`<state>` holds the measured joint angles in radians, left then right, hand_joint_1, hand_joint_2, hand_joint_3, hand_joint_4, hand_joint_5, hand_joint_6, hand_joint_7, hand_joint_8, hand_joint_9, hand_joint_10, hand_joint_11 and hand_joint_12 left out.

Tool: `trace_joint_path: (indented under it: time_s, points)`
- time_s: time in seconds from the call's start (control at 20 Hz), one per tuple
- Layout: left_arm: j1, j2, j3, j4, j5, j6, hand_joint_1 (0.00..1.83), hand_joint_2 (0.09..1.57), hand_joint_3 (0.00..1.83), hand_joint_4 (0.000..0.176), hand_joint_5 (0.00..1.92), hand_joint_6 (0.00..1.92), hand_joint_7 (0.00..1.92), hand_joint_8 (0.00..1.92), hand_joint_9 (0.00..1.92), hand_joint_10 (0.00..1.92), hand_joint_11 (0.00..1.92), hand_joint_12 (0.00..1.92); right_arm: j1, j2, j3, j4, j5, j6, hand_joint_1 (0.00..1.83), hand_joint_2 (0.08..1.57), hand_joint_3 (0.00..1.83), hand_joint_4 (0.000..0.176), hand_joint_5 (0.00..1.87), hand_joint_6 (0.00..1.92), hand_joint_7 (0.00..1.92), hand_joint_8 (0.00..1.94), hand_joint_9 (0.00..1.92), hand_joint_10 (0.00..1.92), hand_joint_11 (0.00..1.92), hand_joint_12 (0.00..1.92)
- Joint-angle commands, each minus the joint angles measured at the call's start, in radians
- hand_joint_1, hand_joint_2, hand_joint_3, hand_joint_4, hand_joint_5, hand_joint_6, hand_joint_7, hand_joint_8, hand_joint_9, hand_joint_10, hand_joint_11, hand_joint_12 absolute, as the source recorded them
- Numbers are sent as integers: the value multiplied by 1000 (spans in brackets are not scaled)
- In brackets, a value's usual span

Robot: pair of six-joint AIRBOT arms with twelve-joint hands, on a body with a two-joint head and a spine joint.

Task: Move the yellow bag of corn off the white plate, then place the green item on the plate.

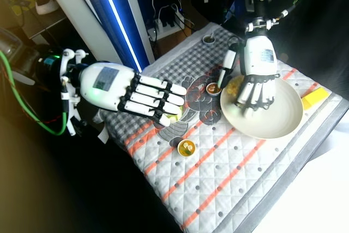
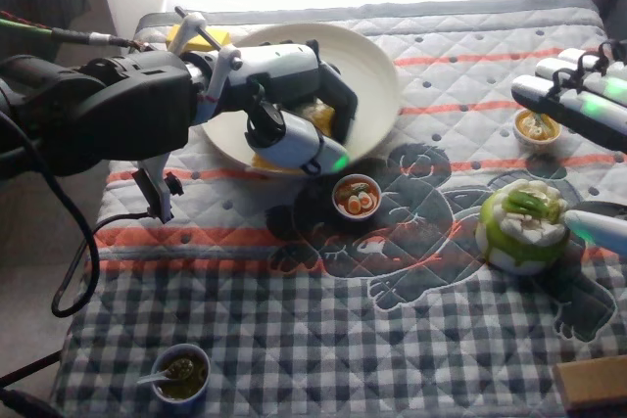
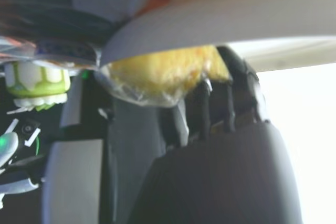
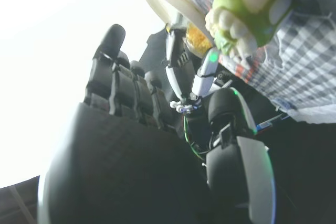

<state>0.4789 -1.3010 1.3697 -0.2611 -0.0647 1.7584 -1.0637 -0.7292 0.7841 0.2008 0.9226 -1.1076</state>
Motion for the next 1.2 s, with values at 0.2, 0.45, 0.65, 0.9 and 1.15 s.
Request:
trace_joint_path:
  time_s: [0.2, 0.45, 0.65, 0.9, 1.15]
  points:
    - [-34, 56, -74, 15, -199, 2, 1297, 1312, 0, 0, 666, 1467, 507, 1659, 634, 1726, 853, 1920, 8, -2, 4, -1, 120, 3, 441, 1329, 2, 50, 0, 0, 0, 0, 0, 0, 0, 938]
    - [-66, 167, -215, 102, -335, 2, 1322, 1309, 0, 0, 598, 1546, 318, 1455, 558, 1647, 525, 1921, 8, -2, 4, -1, 120, 4, 457, 1342, 1, 22, 0, 0, 0, 0, 0, 0, 0, 792]
    - [-63, 237, -292, 165, -424, -40, 1593, 1284, 20, 0, 470, 1671, 380, 1686, 468, 1773, 624, 1920, 8, -1, 4, -1, 122, 4, 428, 1362, 1, 5, 0, 0, 0, 0, 0, 0, 0, 381]
    - [39, 368, -386, 327, -563, -340, 1489, 1130, 468, 0, 386, 1920, 374, 1868, 533, 1918, 727, 1921, 8, -1, 3, -1, 126, 11, 433, 1359, 1, 7, 0, 0, 0, 0, 0, 0, 0, 412]
    - [200, 499, -515, 339, -644, -379, 1472, 1216, 275, 0, 355, 1806, 377, 1814, 527, 1875, 730, 1921, 8, -1, 3, -1, 126, 26, 404, 1362, 0, 0, 0, 0, 0, 0, 0, 0, 0, 454]
